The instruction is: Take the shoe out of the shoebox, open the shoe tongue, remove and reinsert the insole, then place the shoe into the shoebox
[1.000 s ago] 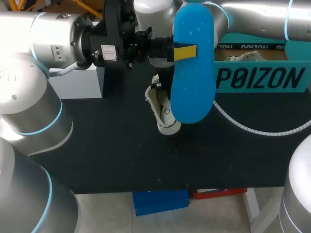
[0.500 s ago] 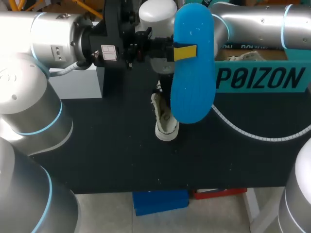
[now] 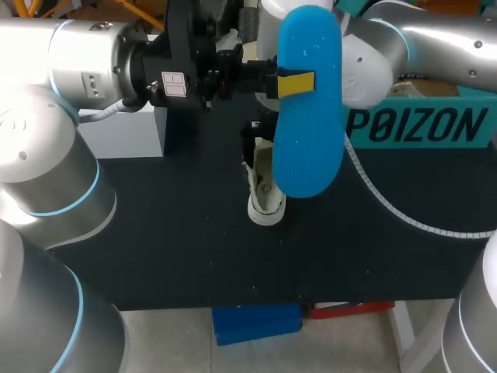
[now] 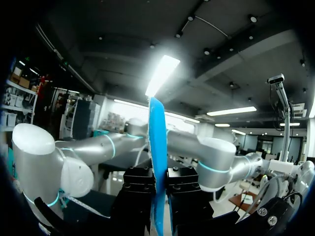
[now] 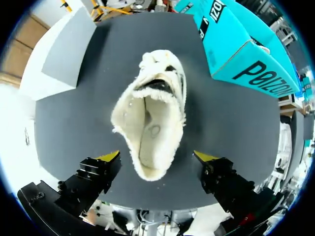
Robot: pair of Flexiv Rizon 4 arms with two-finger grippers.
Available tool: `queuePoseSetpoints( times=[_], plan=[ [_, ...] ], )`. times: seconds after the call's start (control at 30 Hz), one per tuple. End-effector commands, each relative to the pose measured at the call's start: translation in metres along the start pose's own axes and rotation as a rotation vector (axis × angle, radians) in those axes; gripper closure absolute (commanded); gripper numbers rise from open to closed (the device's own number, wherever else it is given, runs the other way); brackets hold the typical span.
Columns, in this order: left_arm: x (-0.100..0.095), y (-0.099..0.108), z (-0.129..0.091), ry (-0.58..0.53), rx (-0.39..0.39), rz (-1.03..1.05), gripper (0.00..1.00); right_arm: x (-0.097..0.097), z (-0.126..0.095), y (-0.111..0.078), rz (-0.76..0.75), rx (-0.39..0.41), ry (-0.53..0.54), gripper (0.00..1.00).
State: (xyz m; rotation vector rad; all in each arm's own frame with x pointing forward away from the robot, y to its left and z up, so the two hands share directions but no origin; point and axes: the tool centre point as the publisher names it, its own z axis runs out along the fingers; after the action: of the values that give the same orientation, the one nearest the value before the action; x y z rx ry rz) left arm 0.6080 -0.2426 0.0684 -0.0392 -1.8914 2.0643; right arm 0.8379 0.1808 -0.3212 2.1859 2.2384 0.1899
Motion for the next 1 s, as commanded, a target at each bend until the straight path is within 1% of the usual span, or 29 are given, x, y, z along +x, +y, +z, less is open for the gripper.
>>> queuePoseSetpoints(
  times=[0.03,0.37,0.4,0.43,0.47,0.5,0.57,0.63,0.73,0.8,0.9,1.0],
  plan=[
    [0.0,0.001,0.002,-0.003,-0.001,0.0,1.0,-0.016,-0.02,-0.012,-0.172,-0.125,0.538,0.0],
    [0.0,0.001,0.002,-0.003,-0.001,0.0,1.0,-0.016,-0.02,-0.012,-0.172,-0.125,0.538,0.0],
    [0.0,0.001,0.002,-0.003,-0.001,0.0,1.0,-0.019,-0.022,-0.014,-0.157,-0.14,0.58,0.0],
    [0.0,0.001,0.002,-0.003,-0.001,0.0,1.0,-0.019,-0.025,-0.016,-0.136,-0.157,0.645,0.0],
    [0.0,0.001,0.002,-0.003,-0.001,0.0,1.0,-0.02,-0.028,-0.016,-0.117,-0.172,0.681,0.0],
    [0.0,0.001,0.002,-0.003,-0.001,0.0,1.0,-0.02,-0.031,-0.016,-0.115,-0.185,0.694,0.0],
    [0.0,0.001,0.002,-0.003,-0.001,0.0,1.0,-0.018,-0.038,-0.016,-0.085,-0.216,0.834,0.0],
    [0.0,0.001,0.002,-0.003,-0.001,0.0,1.0,-0.016,-0.045,-0.015,-0.08,-0.225,0.856,0.0],
    [0.0,0.001,0.002,-0.003,-0.001,0.0,1.0,-0.014,-0.055,-0.012,-0.084,-0.24,0.948,0.0],
    [0.0,0.001,0.002,-0.003,-0.001,0.0,1.0,-0.011,-0.06,-0.011,-0.088,-0.251,0.966,0.0],
    [0.0,0.001,0.002,-0.003,-0.001,0.0,1.0,-0.005,-0.066,-0.011,-0.079,-0.254,1.042,0.0],
    [0.0,0.001,0.002,-0.003,-0.001,0.0,1.0,-0.001,-0.069,-0.011,-0.076,-0.242,1.072,0.0]
  ],
)
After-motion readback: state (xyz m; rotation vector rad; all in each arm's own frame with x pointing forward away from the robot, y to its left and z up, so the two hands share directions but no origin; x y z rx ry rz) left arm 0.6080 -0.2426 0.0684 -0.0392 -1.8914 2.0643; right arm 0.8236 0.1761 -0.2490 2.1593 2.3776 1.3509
